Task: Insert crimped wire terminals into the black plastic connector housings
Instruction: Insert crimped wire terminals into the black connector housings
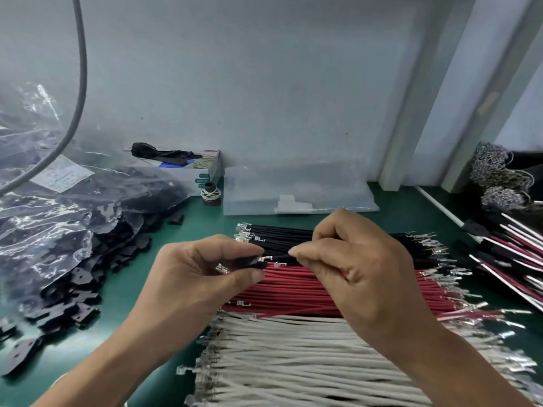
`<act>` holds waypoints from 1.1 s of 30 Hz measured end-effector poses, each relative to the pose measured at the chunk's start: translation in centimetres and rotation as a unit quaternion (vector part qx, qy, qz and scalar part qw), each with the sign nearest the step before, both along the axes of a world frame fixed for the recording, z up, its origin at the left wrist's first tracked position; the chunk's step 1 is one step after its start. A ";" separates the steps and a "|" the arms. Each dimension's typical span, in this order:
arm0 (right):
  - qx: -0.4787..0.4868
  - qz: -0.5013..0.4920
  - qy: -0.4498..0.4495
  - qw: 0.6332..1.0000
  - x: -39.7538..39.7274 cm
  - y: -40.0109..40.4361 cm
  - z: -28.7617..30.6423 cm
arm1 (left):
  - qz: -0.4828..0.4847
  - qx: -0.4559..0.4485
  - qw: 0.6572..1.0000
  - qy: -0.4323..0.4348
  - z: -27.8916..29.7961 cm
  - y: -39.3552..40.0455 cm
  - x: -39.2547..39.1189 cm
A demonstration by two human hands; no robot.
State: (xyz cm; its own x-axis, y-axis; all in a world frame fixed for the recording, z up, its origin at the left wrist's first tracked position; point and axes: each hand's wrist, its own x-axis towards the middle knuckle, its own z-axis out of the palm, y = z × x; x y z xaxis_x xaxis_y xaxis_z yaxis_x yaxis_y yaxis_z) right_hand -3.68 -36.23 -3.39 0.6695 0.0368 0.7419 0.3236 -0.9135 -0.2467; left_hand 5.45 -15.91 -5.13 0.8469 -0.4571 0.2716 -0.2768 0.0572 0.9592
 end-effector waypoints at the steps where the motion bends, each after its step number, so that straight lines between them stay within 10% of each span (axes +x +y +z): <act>1: 0.008 0.007 0.001 1.000 0.0 0.1 -0.1 | 0.006 0.002 1.000 0.000 0.1 0.0 -0.1; 22: 0.107 0.069 0.103 0.987 0.3 -0.5 -0.8 | -0.010 0.071 0.994 -0.078 0.9 0.6 0.0; 33: 0.163 0.079 0.092 0.979 0.4 -0.1 -0.9 | -0.062 0.001 0.997 0.041 0.7 0.6 0.1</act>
